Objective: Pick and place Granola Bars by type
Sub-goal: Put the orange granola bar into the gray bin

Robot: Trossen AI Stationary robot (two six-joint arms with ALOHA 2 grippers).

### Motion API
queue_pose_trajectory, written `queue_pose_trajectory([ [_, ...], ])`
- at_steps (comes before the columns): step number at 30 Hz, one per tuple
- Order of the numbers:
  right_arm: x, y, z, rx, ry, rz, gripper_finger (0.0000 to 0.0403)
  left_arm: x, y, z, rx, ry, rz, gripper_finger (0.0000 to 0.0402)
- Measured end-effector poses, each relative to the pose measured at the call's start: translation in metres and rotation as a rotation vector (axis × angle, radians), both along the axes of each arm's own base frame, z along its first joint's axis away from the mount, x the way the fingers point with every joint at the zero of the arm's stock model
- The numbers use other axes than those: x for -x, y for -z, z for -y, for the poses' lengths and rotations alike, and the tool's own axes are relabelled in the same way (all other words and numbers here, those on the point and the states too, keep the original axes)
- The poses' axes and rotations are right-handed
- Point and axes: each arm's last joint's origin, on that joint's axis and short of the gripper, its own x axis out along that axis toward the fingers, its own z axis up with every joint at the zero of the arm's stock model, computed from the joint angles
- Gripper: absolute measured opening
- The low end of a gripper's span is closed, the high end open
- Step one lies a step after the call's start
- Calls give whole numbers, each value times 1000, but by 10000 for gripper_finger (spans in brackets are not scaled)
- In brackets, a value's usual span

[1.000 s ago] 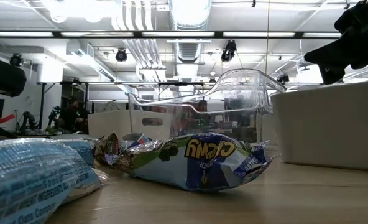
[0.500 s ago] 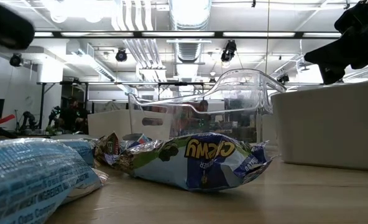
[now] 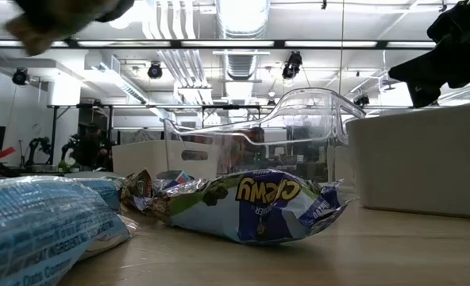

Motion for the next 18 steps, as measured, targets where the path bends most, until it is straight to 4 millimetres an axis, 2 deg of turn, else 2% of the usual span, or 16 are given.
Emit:
queue_pose_trajectory([
  [10,0,0,0,0,0,0,13,-27,-32,-41,39,-167,102,59],
  [14,0,0,0,0,0,0,13,-31,-37,-46,45,-173,136,59],
  [18,0,0,0,0,0,0,13,-40,-39,-44,79,-173,203,59],
])
